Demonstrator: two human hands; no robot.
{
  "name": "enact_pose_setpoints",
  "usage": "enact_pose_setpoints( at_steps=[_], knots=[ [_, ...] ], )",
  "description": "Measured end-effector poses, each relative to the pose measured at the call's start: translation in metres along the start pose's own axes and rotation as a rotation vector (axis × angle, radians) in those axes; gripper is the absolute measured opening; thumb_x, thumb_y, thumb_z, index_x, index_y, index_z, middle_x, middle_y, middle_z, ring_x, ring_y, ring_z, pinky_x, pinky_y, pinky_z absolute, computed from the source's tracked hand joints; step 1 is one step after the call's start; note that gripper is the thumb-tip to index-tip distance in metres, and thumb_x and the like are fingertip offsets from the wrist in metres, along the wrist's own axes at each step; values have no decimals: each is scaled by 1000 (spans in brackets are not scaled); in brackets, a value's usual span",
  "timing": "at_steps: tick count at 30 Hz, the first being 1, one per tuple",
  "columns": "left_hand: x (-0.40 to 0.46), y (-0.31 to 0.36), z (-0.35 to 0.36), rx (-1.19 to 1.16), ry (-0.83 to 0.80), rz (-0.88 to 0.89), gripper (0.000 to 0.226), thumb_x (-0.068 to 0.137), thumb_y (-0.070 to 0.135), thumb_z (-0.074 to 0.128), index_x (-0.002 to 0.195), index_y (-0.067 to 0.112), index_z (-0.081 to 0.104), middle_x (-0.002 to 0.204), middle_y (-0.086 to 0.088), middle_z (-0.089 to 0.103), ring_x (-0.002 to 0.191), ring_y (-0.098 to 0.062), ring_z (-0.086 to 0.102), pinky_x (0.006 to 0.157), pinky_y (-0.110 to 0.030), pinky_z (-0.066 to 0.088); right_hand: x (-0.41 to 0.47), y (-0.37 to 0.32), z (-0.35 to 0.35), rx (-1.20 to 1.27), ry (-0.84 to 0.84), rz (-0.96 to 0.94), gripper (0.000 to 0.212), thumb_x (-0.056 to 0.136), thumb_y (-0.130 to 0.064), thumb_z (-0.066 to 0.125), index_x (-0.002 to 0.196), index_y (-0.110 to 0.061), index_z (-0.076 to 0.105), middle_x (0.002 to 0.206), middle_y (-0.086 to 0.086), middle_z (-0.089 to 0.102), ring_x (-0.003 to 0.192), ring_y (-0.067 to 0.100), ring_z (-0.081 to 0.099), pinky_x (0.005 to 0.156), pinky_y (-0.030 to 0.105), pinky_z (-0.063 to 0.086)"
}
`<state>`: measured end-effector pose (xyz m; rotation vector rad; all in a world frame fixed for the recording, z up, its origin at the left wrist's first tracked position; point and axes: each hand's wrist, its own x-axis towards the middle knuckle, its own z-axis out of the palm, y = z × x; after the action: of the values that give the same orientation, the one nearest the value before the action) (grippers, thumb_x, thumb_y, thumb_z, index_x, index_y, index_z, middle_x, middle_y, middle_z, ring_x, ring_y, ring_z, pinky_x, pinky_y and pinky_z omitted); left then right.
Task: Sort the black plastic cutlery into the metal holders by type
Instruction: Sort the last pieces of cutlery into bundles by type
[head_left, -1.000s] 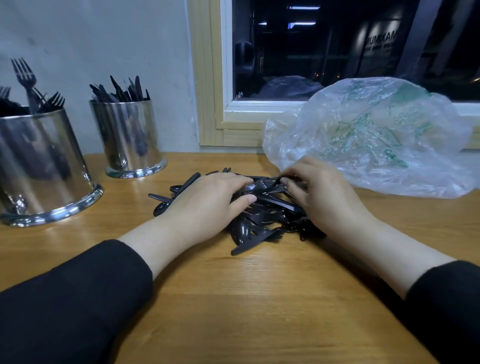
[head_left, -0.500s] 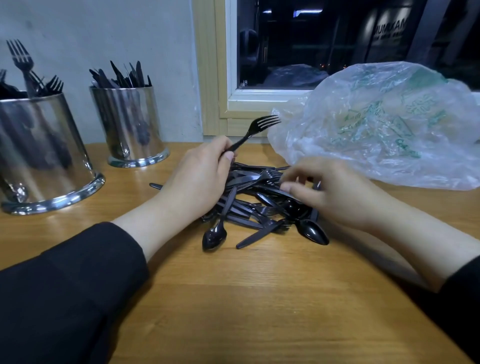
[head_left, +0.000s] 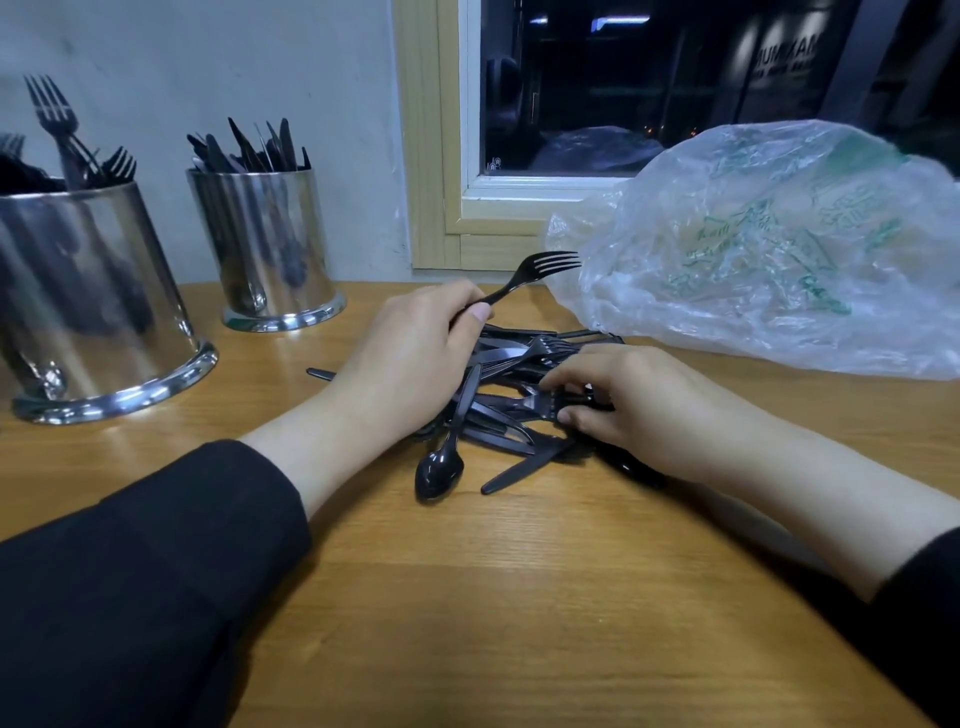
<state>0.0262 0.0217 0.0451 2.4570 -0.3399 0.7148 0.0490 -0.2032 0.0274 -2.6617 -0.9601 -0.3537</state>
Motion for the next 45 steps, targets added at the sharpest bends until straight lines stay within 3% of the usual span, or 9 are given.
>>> enact_pose_setpoints(
  at_steps=[4, 10, 18, 21, 27, 33, 36, 40, 45],
  knots=[
    [1, 1, -1, -7, 25, -15, 24, 107, 29, 48, 105, 22, 71, 88, 8, 68, 82, -6, 58, 67, -7, 38, 2, 3, -6, 69, 269, 62, 19, 93, -18, 70, 111, -22, 73, 90, -16, 59, 84, 2, 57, 72, 4, 35],
    [-1, 3, -1, -62, 6, -14, 25, 106, 27, 52, 114, 29, 75, 92, 16, 72, 94, -5, 64, 81, -17, 47, -1, 1, -22, 113, 622, 7, 5, 91, -12, 72, 96, -13, 73, 80, -19, 55, 78, -16, 51, 70, 1, 34],
    [-5, 6, 4, -178, -178, 111, 31, 110, 23, 42, 123, 34, 68, 79, 8, 63, 75, -11, 59, 71, -23, 46, -4, -3, -23, 202, 772, 3, 8, 91, -18, 74, 93, -12, 69, 81, -11, 61, 78, -5, 55, 72, 4, 38],
    [-7, 10, 1, -193, -200, 139, 28, 109, 31, 44, 126, 31, 67, 87, 10, 68, 85, -8, 61, 77, -23, 47, -4, -5, -24, 253, 781, 16, 11, 90, -21, 75, 91, -16, 65, 80, -11, 62, 78, -1, 57, 71, 6, 40],
    [0, 4, -9, -120, -37, 57, 21, 108, 30, 46, 106, 21, 64, 66, 4, 56, 62, -2, 53, 54, -19, 38, -5, -12, -22, 272, 697, -10, 23, 91, -39, 70, 97, -23, 55, 88, -7, 62, 83, 7, 58, 73, 23, 45],
    [-2, -21, -31, -71, 76, -104, 27, 110, 30, 41, 109, 20, 66, 62, 6, 49, 52, -1, 46, 49, -17, 33, -7, -44, -3, 44, 130, -337, 31, 97, -48, 57, 123, -31, 60, 113, -17, 59, 107, 8, 55, 92, 37, 46],
    [-4, -24, -31, -92, 102, -128, 29, 108, 34, 45, 108, 17, 68, 66, 3, 54, 58, -3, 48, 51, -18, 33, -5, -59, 9, -58, 35, -387, 41, 94, -41, 53, 134, -35, 55, 126, -16, 55, 116, 14, 51, 95, 43, 43],
    [-5, -23, -28, -107, 100, -121, 27, 107, 38, 49, 102, 18, 67, 77, -2, 63, 71, -12, 52, 57, -15, 35, -4, -63, 20, -148, -12, -433, 34, 88, -45, 51, 120, -39, 64, 122, -21, 55, 110, 8, 48, 90, 34, 39],
    [-6, -21, -30, -161, 90, -112, 16, 106, 38, 52, 96, 27, 60, 69, 12, 56, 62, 6, 50, 55, -12, 35, -5, -58, 22, -134, -11, -462, 26, 99, -49, 46, 109, -39, 68, 113, -19, 57, 105, 6, 48, 86, 33, 36]
  ],
)
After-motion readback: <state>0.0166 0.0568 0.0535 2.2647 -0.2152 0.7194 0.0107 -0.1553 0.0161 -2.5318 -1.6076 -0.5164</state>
